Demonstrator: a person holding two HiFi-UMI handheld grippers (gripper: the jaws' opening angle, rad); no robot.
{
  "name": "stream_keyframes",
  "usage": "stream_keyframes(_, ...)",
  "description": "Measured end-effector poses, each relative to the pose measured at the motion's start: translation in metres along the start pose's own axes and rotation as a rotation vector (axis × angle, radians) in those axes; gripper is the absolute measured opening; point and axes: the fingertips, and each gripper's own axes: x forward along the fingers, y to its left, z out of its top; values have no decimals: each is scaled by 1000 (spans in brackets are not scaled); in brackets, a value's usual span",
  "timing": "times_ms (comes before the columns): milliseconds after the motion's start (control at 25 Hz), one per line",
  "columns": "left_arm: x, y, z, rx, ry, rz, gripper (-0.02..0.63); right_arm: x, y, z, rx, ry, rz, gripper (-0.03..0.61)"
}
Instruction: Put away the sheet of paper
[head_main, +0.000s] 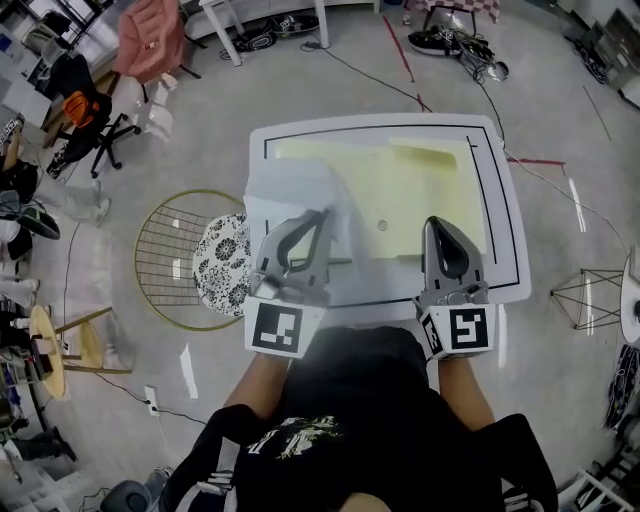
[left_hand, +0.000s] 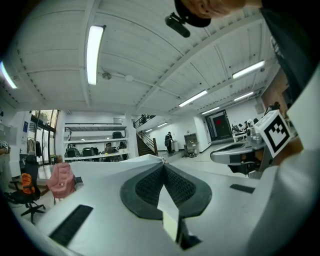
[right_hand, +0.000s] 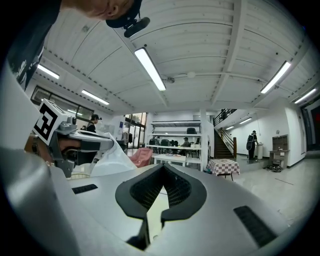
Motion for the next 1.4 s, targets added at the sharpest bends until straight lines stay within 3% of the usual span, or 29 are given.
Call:
stream_keyframes(320,6,23,-13,-70,-5,-9,0,20,13,-6,-32,47,3,-2)
stream_keyframes(800,20,8,-24,-77,51,-42,0,19,-4,-28,-13,112,2,-2)
stream_keyframes(1240,48,-18,-28,-61,146,-33,0,33,-39,-60,40,156,75,-2)
stream_keyframes(1400,49,-18,-32,-66,201,6,0,49,-34,-64,63,140,152,-2)
